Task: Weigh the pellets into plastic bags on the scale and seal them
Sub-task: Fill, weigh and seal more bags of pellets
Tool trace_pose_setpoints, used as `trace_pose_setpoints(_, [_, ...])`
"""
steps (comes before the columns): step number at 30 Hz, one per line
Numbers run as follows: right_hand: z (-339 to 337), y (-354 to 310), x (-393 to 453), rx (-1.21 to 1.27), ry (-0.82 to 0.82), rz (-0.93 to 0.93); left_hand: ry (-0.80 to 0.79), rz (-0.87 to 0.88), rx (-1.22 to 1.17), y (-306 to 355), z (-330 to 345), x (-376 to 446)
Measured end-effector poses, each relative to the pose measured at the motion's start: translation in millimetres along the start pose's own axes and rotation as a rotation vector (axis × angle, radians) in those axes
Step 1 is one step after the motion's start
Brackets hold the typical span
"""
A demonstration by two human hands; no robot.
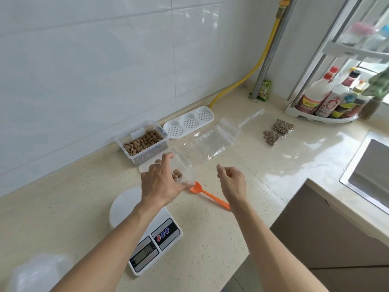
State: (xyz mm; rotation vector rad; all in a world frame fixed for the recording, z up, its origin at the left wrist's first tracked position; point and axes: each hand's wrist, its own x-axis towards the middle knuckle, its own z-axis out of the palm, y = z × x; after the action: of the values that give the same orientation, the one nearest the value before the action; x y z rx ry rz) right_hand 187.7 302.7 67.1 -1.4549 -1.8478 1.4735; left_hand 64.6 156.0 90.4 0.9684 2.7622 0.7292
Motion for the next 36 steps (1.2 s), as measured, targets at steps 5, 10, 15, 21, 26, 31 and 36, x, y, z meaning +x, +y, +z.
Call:
trace_pose_setpoints(5, [11.3, -72.8, -18.7, -0.143, -0.378, -0.284, 0.079, 0.077, -0.089, 5.4, -8.9, -4.9])
trace_pose_setpoints(10, [26.3, -99.8, -27.2, -0.343, -0.363, -0.488, 0.127, 0.108, -0.246, -1.6, -25.9, -7.0])
trace_pose_setpoints(15, [33.3, -121.3, -25.7, -0.288, -0.483, -0.530, -0.073, 0.077, -0.436, -35.0, -46.3, -5.4])
trace_pose_setpoints(21, [49.9, -124.8, -20.8, -0.193, -0.560, -0.510, -0.104, -0.173, -0.468, -93.5, -60.9, -8.4])
trace_pose_setpoints(26, [83.4, -93.4, -18.9, -0.347, -0.580, -0.487, -0.116, -0.280, -0.441, -117.9, -63.3, -13.9])
trace_pose_setpoints(31, [109.5, -56.0, -9.0, -0.335, -0.615, -0.245, -0.158, -0.345, -0.392, -139.9, -51.5, -18.8])
trace_pose_setpoints(36, [123.7, -29.9, 0.3, -0.399, -0.602, -0.171, -0.094, -0.352, -0.260, -155.1, -29.7, -22.9])
